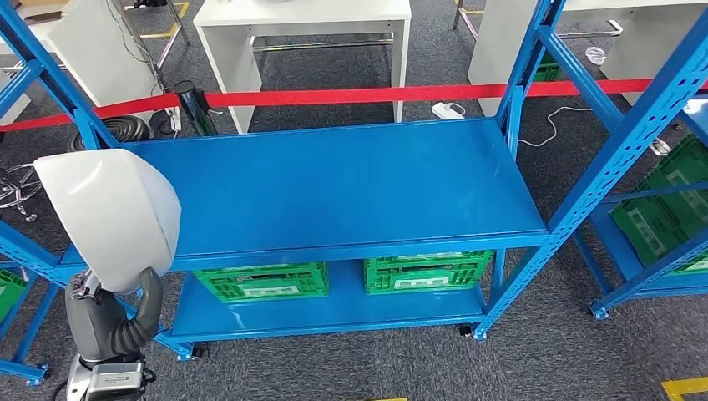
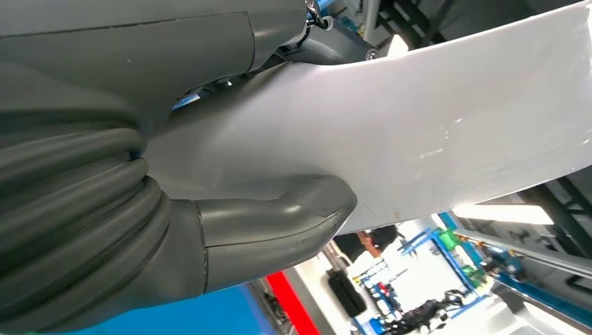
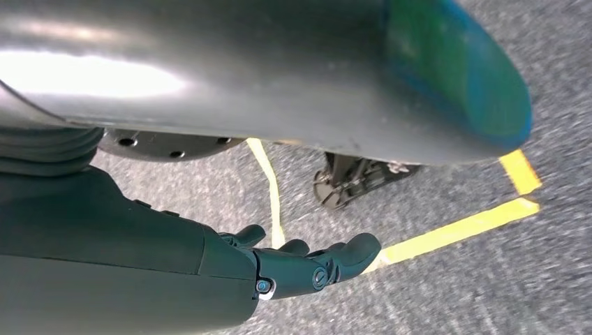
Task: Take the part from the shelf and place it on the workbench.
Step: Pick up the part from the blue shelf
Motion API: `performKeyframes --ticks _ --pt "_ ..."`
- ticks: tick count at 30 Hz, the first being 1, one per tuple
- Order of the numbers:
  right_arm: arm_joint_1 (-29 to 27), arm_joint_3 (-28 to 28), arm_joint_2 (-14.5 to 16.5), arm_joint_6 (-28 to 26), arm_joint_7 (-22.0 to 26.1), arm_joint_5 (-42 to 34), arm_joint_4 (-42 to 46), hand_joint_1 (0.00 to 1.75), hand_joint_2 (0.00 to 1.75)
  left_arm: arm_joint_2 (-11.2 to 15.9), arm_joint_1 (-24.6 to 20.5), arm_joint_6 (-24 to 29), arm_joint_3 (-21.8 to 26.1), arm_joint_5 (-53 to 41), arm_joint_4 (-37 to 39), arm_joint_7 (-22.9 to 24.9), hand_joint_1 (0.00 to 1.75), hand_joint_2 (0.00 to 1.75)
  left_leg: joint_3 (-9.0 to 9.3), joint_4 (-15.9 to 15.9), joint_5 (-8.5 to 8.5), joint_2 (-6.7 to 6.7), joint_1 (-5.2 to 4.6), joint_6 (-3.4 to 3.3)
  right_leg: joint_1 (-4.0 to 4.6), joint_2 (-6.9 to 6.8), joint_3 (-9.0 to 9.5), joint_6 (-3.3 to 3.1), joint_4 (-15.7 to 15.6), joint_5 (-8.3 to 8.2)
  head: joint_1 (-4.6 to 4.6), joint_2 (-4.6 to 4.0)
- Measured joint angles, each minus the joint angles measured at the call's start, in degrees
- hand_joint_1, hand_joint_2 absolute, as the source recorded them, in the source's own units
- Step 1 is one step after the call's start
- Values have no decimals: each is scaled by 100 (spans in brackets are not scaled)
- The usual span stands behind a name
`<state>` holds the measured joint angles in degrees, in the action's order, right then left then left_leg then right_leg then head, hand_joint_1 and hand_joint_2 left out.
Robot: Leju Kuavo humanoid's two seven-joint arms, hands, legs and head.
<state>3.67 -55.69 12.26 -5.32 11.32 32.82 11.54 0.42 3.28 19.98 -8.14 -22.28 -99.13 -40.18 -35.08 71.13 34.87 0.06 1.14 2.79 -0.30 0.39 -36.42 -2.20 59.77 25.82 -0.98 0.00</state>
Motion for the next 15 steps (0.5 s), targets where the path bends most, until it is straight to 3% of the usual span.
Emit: performKeyframes --ticks 2,4,7,8,10,12,13,14,15 --pt "4 22 -9 23 -21 57 0 0 0 -1 79 6 56 0 -71 0 175 175 547 -811 -215 4 -56 -97 23 1 -68 26 2 -85 -4 0" --pt "10 38 -21 50 -9 89 0 0 0 -2 151 10 102 -5 -154 -3 175 175 835 -1303 -273 7 -117 -155 16 -7 -80 89 -13 -166 -2 0" --pt "21 51 -45 110 7 130 -1 0 0 -18 275 -30 154 -92 -265 -3 175 175 767 -1391 -390 17 -138 -249 -4 -10 -90 210 -51 -248 16 0" --pt "24 60 -54 128 4 141 -1 0 0 -36 297 -61 163 -156 -287 -2 175 175 716 -1409 -458 25 -125 -300 -5 -9 -127 241 14 -149 10 0" --pt "29 77 -74 155 -1 149 -1 0 0 -93 316 -114 168 -287 -306 -3 175 175 573 -1425 -595 40 -103 -367 -16 -8 -277 288 464 342 -4 0" --pt "37 87 -85 172 1 149 0 0 0 -150 330 -142 169 -354 -303 -1 175 175 408 -1396 -715 47 -105 -386 -19 -11 -442 324 1178 832 -18 0" --pt "40 90 -90 173 -2 149 0 0 0 -171 333 -153 171 -365 -300 0 175 175 318 -1371 -774 53 -107 -384 -19 -12 -449 335 1422 893 -17 0" --pt "41 92 -94 172 -10 150 0 0 0 -190 335 -173 175 -366 -298 2 175 175 227 -1341 -830 59 -108 -377 -19 -12 -371 338 1494 833 -18 0" --pt "41 97 -95 156 -26 158 0 0 0 -209 335 -207 183 -364 -297 4 175 175 131 -1308 -880 64 -108 -367 -19 -13 -183 332 1350 689 -17 0"
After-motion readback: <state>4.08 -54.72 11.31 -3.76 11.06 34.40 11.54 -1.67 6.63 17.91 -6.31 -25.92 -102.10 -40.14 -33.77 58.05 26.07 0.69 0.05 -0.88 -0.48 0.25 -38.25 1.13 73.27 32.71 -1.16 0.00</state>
